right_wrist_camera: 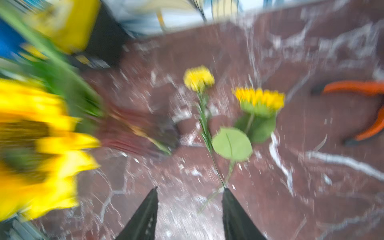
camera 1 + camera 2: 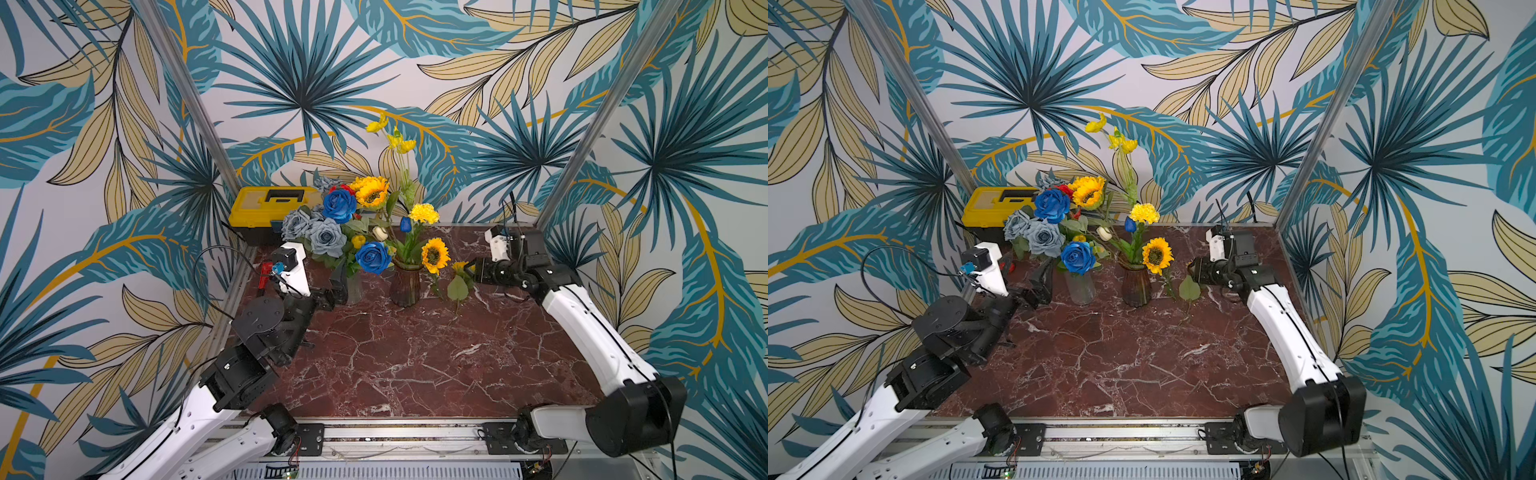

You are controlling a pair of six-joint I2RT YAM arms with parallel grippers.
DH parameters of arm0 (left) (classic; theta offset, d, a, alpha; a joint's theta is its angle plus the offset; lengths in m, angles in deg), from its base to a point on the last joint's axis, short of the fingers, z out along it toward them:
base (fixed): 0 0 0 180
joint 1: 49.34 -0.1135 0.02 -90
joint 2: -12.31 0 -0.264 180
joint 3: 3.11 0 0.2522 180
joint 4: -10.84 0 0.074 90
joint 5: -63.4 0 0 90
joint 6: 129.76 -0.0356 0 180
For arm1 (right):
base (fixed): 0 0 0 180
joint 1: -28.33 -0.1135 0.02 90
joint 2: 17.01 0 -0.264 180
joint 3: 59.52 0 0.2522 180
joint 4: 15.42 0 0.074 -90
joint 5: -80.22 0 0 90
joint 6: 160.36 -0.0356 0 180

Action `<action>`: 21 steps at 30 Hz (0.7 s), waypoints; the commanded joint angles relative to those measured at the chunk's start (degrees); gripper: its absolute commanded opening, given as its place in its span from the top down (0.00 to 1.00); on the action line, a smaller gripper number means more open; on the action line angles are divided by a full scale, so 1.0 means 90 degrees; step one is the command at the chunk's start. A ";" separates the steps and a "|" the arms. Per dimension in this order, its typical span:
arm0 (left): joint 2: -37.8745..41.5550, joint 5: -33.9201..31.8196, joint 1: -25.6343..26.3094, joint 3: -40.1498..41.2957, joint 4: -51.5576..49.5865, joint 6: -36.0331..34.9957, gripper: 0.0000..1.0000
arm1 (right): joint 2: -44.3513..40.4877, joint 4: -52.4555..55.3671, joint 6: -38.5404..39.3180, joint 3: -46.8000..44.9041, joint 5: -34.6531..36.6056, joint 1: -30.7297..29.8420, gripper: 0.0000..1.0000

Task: Pick out yellow flowers from the vase
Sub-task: Pick up the flower from the vase.

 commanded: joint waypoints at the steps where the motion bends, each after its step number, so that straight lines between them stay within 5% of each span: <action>1: 0.0060 -0.0235 -0.0095 0.0118 0.0070 0.0153 0.01 | -0.0659 -0.1631 -0.0195 -0.0596 -0.0589 0.0002 0.47; 7: 0.0191 -0.0202 -0.0294 0.0341 0.0070 0.0351 0.01 | -0.0818 -0.3733 -0.0472 -0.1009 -0.1787 -0.0137 0.41; 21: 0.0270 0.0008 -0.0441 0.0517 0.0056 0.0449 0.01 | 0.0625 -0.3793 0.0232 0.0091 -0.1766 -0.0949 0.39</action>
